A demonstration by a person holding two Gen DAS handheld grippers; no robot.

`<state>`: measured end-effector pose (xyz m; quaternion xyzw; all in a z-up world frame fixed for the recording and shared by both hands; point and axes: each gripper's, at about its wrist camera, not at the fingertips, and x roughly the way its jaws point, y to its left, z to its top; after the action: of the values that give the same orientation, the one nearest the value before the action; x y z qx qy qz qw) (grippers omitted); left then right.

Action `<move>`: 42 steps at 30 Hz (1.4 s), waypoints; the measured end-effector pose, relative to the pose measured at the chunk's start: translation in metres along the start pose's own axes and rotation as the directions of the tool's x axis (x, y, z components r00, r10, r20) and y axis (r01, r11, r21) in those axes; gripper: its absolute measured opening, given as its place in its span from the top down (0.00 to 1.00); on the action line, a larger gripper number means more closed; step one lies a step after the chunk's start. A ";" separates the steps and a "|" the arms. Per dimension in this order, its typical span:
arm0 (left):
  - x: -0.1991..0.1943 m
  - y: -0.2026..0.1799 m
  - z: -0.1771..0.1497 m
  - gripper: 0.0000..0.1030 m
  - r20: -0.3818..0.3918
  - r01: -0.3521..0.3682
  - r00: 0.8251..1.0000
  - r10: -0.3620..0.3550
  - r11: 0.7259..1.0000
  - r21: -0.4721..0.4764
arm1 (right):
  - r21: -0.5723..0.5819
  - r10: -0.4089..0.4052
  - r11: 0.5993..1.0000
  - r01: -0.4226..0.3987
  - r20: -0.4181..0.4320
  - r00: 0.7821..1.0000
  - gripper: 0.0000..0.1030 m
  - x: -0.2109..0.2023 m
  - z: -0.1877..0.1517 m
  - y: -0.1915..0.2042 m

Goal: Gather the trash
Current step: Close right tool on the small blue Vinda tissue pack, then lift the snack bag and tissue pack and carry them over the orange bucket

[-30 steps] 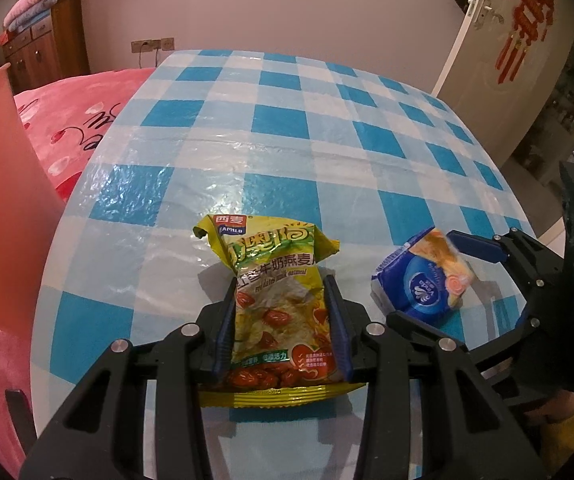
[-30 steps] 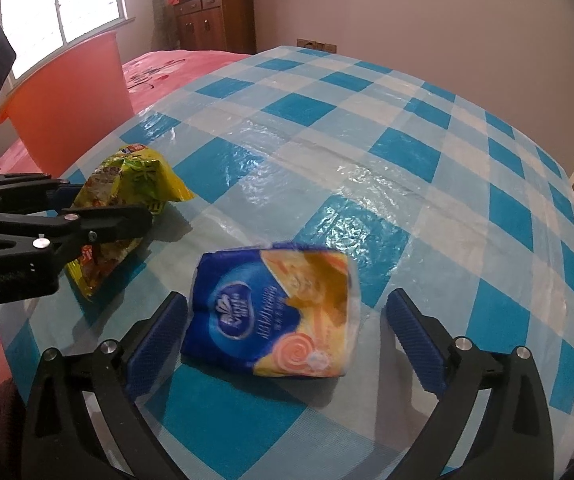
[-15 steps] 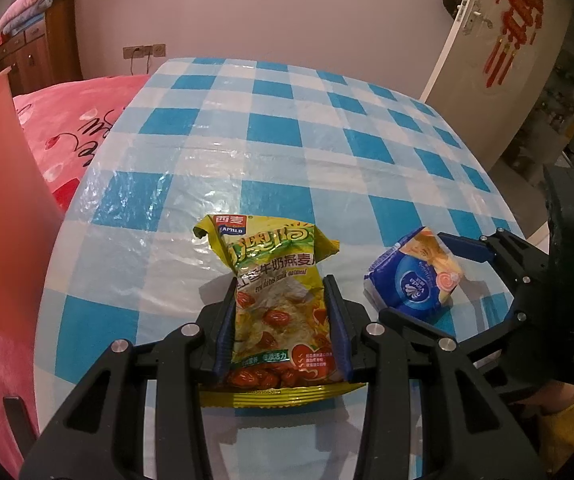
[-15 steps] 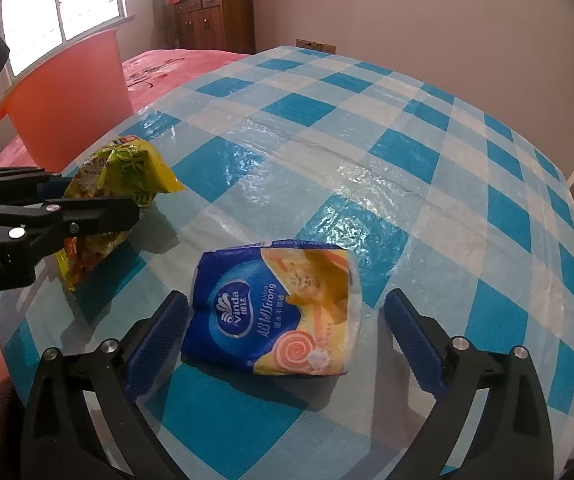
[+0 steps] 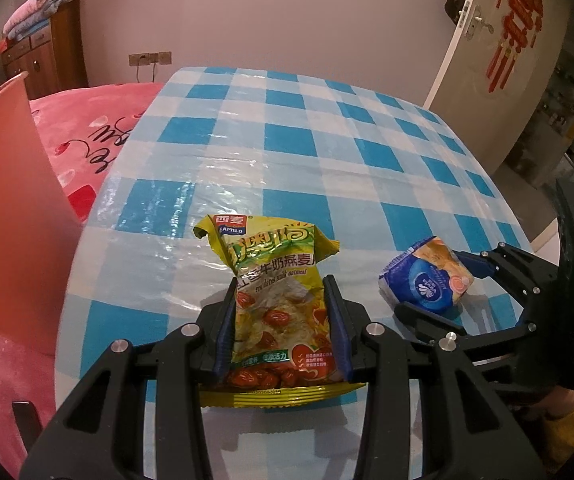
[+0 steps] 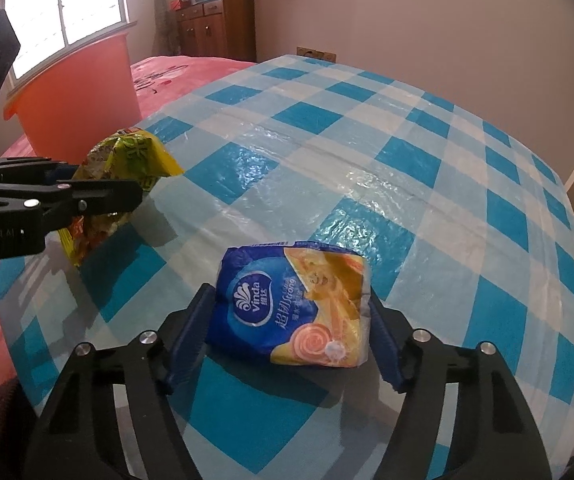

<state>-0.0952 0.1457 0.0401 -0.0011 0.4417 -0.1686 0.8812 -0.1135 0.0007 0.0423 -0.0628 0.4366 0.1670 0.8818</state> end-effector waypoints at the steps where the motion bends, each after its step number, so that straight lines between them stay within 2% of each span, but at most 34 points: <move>1: 0.000 0.001 0.000 0.60 0.000 -0.002 1.000 0.002 1.000 -0.001 | -0.003 -0.005 1.000 0.005 0.002 1.000 0.33 0.000 0.000 0.001; 3: -0.001 0.004 0.000 0.60 0.001 -0.007 1.000 0.007 1.000 -0.004 | -0.004 -0.010 1.000 0.010 0.002 1.000 0.34 -0.001 0.000 0.002; 5: -0.002 0.007 0.000 0.60 0.004 -0.011 1.000 0.011 1.000 -0.007 | -0.001 -0.005 1.000 0.005 0.001 1.000 0.40 -0.001 0.000 0.003; 11: -0.005 0.012 0.001 0.60 0.014 -0.018 1.000 0.019 1.000 -0.010 | 0.015 -0.010 1.000 0.010 -0.008 1.000 0.46 -0.002 0.002 0.003; 18: -0.008 0.019 0.001 0.60 0.023 -0.025 0.999 0.026 1.000 -0.014 | 0.041 -0.028 0.999 0.028 -0.016 0.999 0.49 -0.001 0.003 -0.001; 27: -0.023 0.023 0.011 0.60 0.073 -0.032 0.997 0.033 0.999 -0.009 | 0.112 0.009 0.994 -0.008 -0.009 1.000 0.49 -0.010 0.011 -0.012; 31: -0.024 0.027 0.013 0.60 0.076 -0.038 0.996 0.039 0.999 -0.014 | 0.118 0.002 0.993 -0.002 -0.004 1.000 0.49 -0.012 0.014 -0.014; 33: -0.024 0.032 0.010 0.60 0.068 -0.018 0.997 0.021 0.999 -0.031 | 0.126 0.009 0.992 -0.009 -0.005 1.000 0.49 -0.013 0.012 -0.014; 35: -0.019 0.036 0.004 0.55 0.043 0.013 0.999 -0.012 0.999 -0.031 | 0.124 0.006 0.992 -0.004 -0.011 1.000 0.49 -0.011 0.010 -0.014; 37: -0.015 0.036 -0.001 0.40 0.033 0.023 0.999 -0.022 1.000 -0.020 | 0.134 0.016 0.991 -0.014 -0.015 1.000 0.49 -0.010 0.008 -0.015; 42: -0.003 0.035 -0.006 0.27 0.012 0.050 0.999 -0.050 0.999 0.019 | 0.140 0.029 0.990 -0.027 -0.015 0.999 0.49 -0.008 0.007 -0.015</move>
<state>-0.0909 0.1800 0.0336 -0.0051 0.4344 -0.1948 0.8794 -0.1078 -0.0141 0.0524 0.0037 0.4556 0.1478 0.8778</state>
